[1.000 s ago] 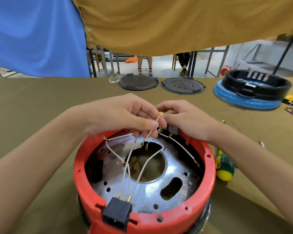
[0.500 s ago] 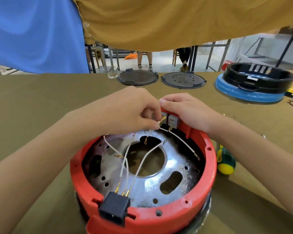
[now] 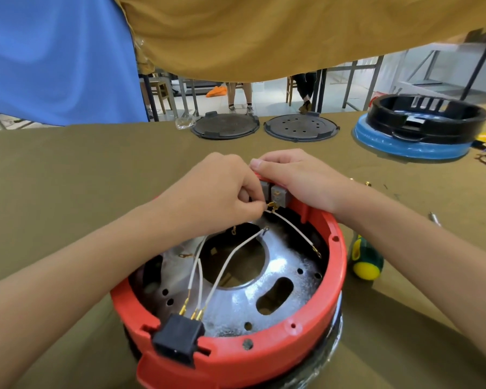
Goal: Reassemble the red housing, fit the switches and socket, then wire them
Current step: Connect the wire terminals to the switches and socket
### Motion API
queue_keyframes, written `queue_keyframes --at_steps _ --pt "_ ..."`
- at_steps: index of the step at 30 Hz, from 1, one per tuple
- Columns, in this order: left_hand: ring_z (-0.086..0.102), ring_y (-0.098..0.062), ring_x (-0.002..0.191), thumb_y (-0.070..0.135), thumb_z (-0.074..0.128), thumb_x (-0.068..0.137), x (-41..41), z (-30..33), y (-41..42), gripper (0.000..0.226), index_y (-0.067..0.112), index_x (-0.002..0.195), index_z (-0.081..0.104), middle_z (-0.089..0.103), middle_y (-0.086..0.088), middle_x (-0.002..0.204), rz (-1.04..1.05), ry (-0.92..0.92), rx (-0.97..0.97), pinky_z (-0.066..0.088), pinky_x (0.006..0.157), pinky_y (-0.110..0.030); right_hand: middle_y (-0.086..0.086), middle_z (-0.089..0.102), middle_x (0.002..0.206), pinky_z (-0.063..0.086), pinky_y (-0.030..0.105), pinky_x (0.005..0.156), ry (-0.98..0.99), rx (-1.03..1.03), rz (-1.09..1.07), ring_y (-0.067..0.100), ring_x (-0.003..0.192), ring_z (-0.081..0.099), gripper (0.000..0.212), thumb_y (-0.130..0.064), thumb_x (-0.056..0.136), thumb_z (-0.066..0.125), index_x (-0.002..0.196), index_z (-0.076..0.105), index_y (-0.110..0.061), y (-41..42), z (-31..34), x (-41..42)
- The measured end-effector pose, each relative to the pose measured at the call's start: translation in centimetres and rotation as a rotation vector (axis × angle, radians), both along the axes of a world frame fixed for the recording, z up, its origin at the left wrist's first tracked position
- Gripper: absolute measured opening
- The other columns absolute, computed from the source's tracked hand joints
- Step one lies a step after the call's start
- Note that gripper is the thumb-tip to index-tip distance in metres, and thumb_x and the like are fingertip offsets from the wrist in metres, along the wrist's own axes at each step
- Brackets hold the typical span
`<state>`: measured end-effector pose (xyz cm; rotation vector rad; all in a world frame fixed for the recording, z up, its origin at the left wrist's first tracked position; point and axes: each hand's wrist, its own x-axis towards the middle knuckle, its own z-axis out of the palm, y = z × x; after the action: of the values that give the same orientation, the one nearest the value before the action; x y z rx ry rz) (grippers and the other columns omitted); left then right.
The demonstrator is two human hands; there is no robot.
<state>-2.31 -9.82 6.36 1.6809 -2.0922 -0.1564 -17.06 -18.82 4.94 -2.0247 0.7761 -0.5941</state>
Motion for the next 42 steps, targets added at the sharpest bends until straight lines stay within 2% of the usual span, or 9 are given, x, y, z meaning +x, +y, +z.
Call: queue_keyframes --at_steps 4,9,13,22,30,33,37,40,42 --pt "0.058 -0.011 0.051 0.018 0.071 0.083 -0.1 -0.3 0.1 0.015 0.02 0.07 0.078 0.066 0.006 0.052 0.041 0.049 0.028 0.038 0.053 -0.007 0.005 0.074 0.097 0.049 0.047 0.097 0.016 -0.019 -0.003 0.023 0.096 0.069 0.031 -0.036 0.102 0.05 0.1 0.074 -0.016 0.1 0.1 0.0" --pt "0.049 -0.001 0.044 0.02 0.07 0.085 0.0 -0.3 0.1 0.021 0.022 0.065 0.075 0.06 0.011 0.048 0.074 0.134 0.076 0.036 0.05 -0.007 0.003 0.075 0.096 0.051 0.047 0.095 0.026 -0.002 -0.005 0.022 0.093 0.07 0.029 -0.039 0.1 0.052 0.101 0.074 -0.02 0.0 0.1 0.1" --pt "0.043 -0.004 0.042 0.021 0.068 0.087 -0.1 -0.5 -0.1 0.024 0.016 0.064 0.073 0.06 -0.001 0.052 0.088 0.155 0.115 0.035 0.047 -0.011 0.003 0.075 0.097 0.051 0.048 0.096 0.025 0.005 -0.008 0.021 0.094 0.07 0.028 -0.038 0.1 0.053 0.102 0.074 -0.019 0.0 0.0 0.1" --pt "0.045 -0.007 0.044 0.024 0.062 0.09 -0.7 -0.7 -0.3 0.024 0.013 0.073 0.075 0.068 -0.006 0.06 0.104 0.135 0.152 0.035 0.044 -0.015 0.008 0.074 0.102 0.051 0.048 0.097 0.013 0.021 -0.007 0.025 0.099 0.069 0.026 -0.034 0.099 0.055 0.103 0.073 -0.015 0.0 0.0 0.2" --pt "0.056 -0.001 0.045 0.026 0.066 0.09 -0.9 -0.5 -0.1 0.015 0.022 0.078 0.073 0.065 0.009 0.052 0.105 0.142 0.152 0.039 0.047 -0.01 0.009 0.074 0.1 0.051 0.053 0.095 0.008 0.018 0.002 0.031 0.098 0.068 0.024 -0.031 0.099 0.056 0.102 0.073 -0.016 -0.1 -0.1 0.2" --pt "0.051 0.001 0.042 0.024 0.067 0.089 -0.3 -0.2 0.3 0.013 0.023 0.078 0.073 0.061 0.013 0.048 0.104 0.127 0.142 0.035 0.048 -0.009 0.003 0.075 0.099 0.052 0.049 0.096 0.018 0.016 0.011 0.022 0.097 0.07 0.023 -0.034 0.098 0.056 0.103 0.074 -0.02 -0.2 -0.2 0.2" --pt "0.049 0.0 0.048 0.025 0.067 0.088 0.2 0.4 0.9 0.013 0.025 0.076 0.072 0.059 0.012 0.053 0.117 0.114 0.141 0.036 0.049 -0.01 -0.004 0.075 0.099 0.051 0.044 0.097 0.025 -0.007 0.031 0.014 0.095 0.069 0.022 -0.036 0.098 0.056 0.104 0.073 -0.023 -0.3 -0.3 0.3" --pt "0.047 0.0 0.044 0.027 0.066 0.09 0.4 0.9 1.2 0.019 0.021 0.073 0.071 0.057 0.015 0.051 0.13 0.18 0.202 0.034 0.046 -0.01 -0.005 0.073 0.1 0.052 0.032 0.094 -0.017 -0.117 0.074 0.008 0.095 0.068 0.017 -0.028 0.097 0.061 0.106 0.072 -0.021 -0.3 0.4 0.1" --pt "0.046 -0.008 0.051 0.031 0.066 0.09 0.7 1.1 1.3 0.023 0.016 0.074 0.072 0.058 0.002 0.057 0.142 0.265 0.265 0.039 0.056 -0.022 -0.006 0.074 0.096 0.051 0.023 0.089 0.002 -0.181 0.15 0.006 0.092 0.067 0.012 -0.024 0.092 0.066 0.101 0.075 -0.023 -0.3 1.4 -0.2"
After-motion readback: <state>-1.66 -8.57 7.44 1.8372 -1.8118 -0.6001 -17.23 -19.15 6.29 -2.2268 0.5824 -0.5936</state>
